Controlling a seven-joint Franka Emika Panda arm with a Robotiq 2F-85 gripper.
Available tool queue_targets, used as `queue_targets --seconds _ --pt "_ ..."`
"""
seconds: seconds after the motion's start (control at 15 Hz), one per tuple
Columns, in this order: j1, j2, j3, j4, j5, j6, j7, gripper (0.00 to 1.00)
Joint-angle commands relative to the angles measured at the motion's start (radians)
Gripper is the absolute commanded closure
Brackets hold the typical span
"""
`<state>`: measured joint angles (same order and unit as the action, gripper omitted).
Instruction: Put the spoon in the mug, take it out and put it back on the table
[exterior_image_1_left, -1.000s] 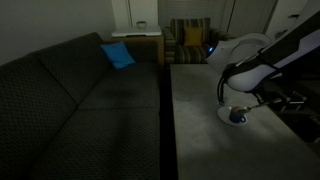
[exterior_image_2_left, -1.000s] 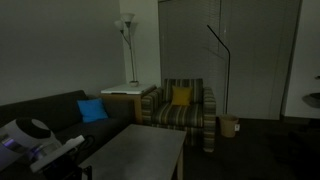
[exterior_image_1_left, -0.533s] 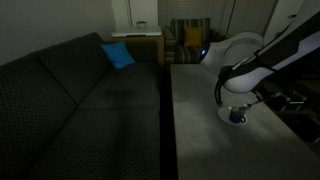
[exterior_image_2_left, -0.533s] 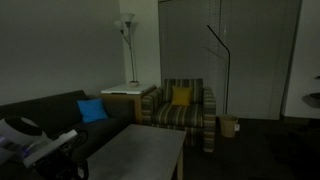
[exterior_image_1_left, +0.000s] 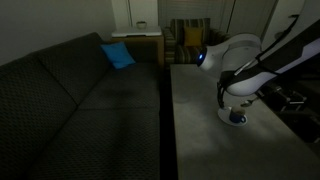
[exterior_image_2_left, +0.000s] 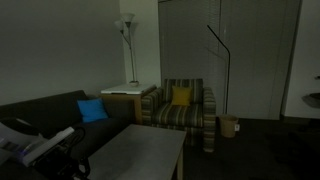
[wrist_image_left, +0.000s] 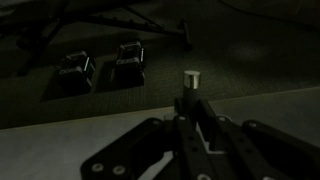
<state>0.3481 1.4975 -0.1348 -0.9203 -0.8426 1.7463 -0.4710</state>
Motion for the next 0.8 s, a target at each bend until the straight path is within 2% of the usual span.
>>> queue_targets --seconds 0.0,0.73 --pt "-0.01 0.0 0.019 -0.003 -0.037 0.011 0.039 0.96" --pt "-0.029 0.002 0.046 -0.021 -0.028 0.016 0.032 0.96"
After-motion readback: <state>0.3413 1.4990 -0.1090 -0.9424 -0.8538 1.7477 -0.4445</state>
